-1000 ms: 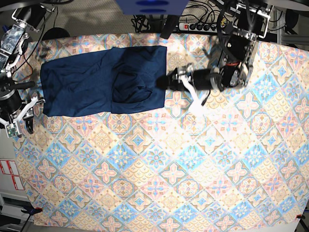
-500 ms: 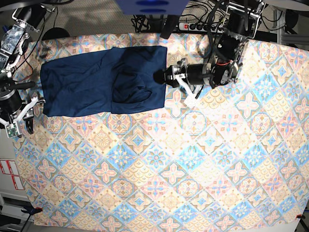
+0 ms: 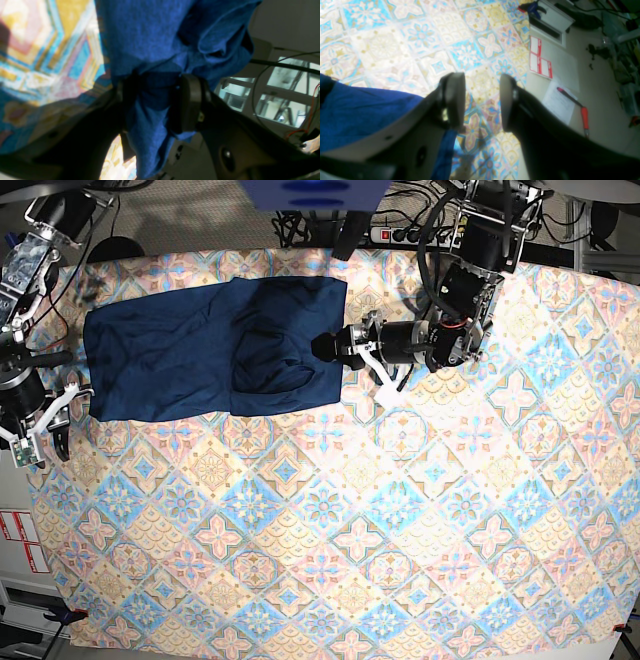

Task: Fold the T-shirt properly
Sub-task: 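Grasp the shirt's side edge with the left gripper, then pull the shirt edge with the left gripper away from the right gripper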

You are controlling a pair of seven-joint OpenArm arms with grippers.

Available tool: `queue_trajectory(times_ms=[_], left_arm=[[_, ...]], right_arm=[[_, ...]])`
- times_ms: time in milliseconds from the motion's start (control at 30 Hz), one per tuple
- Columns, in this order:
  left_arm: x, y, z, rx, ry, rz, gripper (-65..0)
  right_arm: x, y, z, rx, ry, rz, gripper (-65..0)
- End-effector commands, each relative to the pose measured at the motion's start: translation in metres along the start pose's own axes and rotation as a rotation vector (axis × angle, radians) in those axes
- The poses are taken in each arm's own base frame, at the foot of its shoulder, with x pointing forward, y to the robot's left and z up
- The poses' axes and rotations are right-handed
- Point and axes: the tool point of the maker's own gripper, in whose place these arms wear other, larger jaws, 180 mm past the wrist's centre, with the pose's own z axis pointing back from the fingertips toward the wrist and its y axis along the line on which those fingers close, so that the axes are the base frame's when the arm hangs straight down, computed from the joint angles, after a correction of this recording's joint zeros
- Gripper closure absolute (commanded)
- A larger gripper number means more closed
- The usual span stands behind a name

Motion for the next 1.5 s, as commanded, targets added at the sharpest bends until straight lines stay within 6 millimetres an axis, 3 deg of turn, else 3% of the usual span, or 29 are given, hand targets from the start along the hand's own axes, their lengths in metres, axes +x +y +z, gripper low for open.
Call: queue_trajectory(times_ms=[0, 67, 200, 433, 633, 900, 1167, 1267, 1467], left_arm=[[-0.005, 0.0, -0.002, 0.017, 0.033, -0.023, -27.0], [-0.002, -0.002, -0.003, 0.016, 0.033, -0.035, -20.9], [0.003, -0.005, -0.002, 0.011, 0.028, -0.054, 0.0], [0.011, -0.011, 0.009, -0.008, 0.007, -0.119, 0.0], [0.017, -0.028, 0.024, -0.02, -0.028, -0.206, 0.0], [0.029, 0.003, 0.06, 0.03, -0.112, -0.139, 0.0], [0.025, 0.002, 0.064, 0.014, -0.109, -0.13, 0.0], [0.021, 0.009, 0.077, 0.044, -0.105, -0.152, 0.0], [0.021, 0.0, 0.081, 0.036, -0.112, -0.186, 0.0]], right_arm=[[0.019, -0.01, 0.002, -0.023, -0.06, 0.015, -21.8], [0.019, -0.01, 0.002, -0.021, -0.06, 0.015, -21.8], [0.02, -0.01, 0.002, -0.021, -0.062, 0.014, -21.8], [0.02, -0.011, 0.002, -0.023, -0.063, 0.015, -21.8], [0.019, -0.011, 0.002, -0.024, -0.062, 0.015, -21.8], [0.017, -0.008, 0.002, -0.016, -0.055, 0.017, -21.8], [0.016, -0.008, 0.002, -0.015, -0.049, 0.018, -21.8], [0.016, -0.007, 0.002, -0.014, -0.051, 0.018, -21.8], [0.015, -0.007, 0.002, -0.013, -0.048, 0.019, -21.8]])
